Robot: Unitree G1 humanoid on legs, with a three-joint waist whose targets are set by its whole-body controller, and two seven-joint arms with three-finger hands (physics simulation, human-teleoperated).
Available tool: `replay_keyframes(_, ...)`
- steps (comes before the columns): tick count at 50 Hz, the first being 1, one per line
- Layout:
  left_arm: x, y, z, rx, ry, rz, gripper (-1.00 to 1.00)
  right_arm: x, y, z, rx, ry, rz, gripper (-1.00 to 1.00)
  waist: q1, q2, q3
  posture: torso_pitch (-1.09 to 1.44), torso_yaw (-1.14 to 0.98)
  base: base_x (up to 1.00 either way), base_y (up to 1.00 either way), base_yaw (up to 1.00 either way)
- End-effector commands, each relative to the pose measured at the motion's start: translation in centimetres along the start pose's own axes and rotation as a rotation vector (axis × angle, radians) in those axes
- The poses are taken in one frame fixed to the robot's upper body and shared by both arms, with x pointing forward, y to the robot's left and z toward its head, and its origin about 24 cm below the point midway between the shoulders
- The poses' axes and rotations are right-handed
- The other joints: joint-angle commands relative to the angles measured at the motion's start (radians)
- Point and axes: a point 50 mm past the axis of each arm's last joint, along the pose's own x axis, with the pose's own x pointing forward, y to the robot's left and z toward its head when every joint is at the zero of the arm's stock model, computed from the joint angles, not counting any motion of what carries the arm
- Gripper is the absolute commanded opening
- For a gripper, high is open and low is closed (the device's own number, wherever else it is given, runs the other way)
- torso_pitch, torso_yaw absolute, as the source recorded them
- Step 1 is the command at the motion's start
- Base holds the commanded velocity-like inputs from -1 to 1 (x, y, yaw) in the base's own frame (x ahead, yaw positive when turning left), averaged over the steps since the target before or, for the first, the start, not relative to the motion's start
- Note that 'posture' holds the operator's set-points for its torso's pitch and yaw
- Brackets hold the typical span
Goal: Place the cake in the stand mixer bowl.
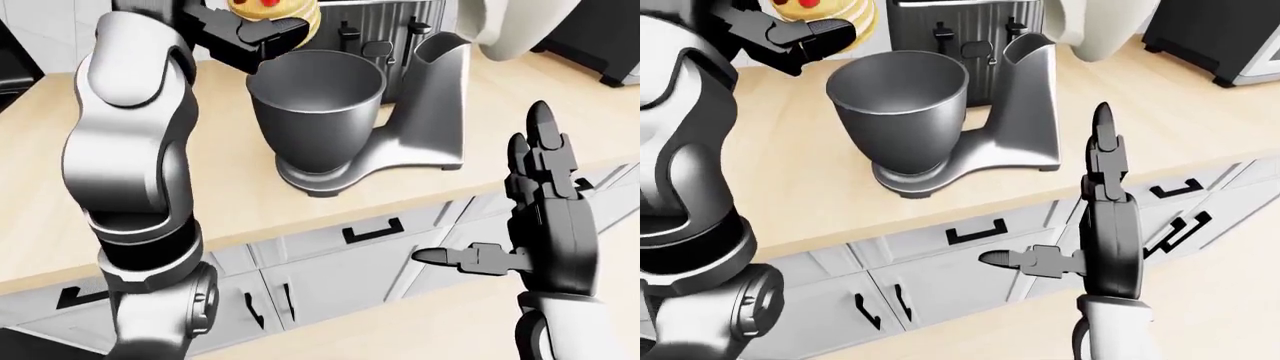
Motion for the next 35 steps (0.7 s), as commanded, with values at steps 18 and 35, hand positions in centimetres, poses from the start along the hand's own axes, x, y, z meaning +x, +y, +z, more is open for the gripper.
replay_keyframes(18,-0.1,-1.5,2.2,-0.009,-0.112,-0.014,-1.00,-0.1,-0.2,1.1,-0.001,-0.069,-0.013,1.00,0.001,-0.004,-0.026,0.00,0.00,0.00,0.00,0.00)
replay_keyframes(35,0.8,-2.8,1.8,-0.009,-0.095,-0.024,-1.00,0.0,-0.2,1.1,-0.001,-0.071,-0.012,1.00,0.002,-0.007,-0.028,0.00,0.00,0.00,0.00,0.00)
